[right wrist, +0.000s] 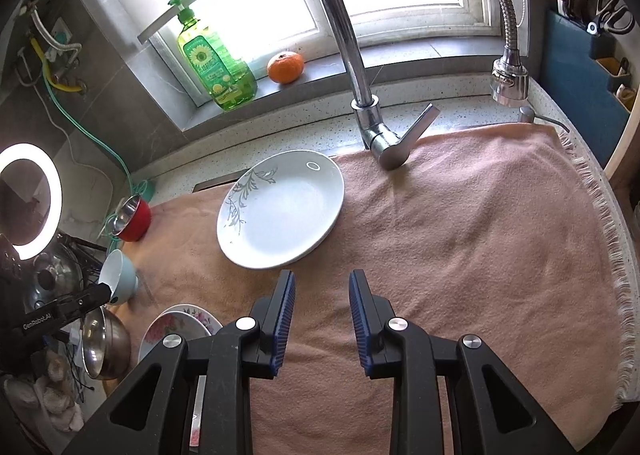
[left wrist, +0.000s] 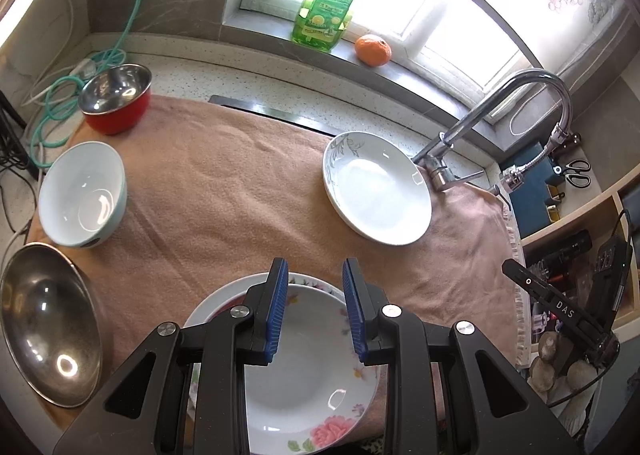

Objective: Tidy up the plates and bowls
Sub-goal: 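Move both open grippers to the rim of the white leaf-pattern plate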

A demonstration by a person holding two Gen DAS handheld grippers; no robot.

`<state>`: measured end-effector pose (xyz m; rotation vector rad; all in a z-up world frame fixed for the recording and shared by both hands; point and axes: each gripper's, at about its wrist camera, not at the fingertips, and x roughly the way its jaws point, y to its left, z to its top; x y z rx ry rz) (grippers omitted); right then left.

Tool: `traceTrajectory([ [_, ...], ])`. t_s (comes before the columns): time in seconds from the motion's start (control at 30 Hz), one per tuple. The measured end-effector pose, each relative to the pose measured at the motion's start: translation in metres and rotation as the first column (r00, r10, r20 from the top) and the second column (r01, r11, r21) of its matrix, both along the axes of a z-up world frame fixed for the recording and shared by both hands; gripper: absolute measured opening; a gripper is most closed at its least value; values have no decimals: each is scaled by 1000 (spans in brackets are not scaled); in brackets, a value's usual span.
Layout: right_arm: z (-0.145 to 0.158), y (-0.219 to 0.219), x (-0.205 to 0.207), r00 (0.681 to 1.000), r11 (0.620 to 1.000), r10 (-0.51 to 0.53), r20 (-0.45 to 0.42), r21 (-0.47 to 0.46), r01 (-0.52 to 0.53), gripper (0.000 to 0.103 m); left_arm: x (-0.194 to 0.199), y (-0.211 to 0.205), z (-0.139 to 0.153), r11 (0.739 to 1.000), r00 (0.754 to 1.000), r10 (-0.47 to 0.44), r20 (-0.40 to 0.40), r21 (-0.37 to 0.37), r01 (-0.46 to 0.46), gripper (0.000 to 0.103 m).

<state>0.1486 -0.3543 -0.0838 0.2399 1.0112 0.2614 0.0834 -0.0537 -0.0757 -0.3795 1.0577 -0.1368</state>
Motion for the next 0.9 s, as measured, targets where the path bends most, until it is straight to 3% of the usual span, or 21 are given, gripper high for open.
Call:
traceTrajectory([
  [0.43,-6,-10,47,999,999,39,23,-24,-39,25,54,-33,-7,1000,1000,-11,4,29,11,26],
  [0.9,-42,-7,91,998,998,54,-16,-6,-54,25,107,-48,-40,997,999,-20,-41,76,23,26],
])
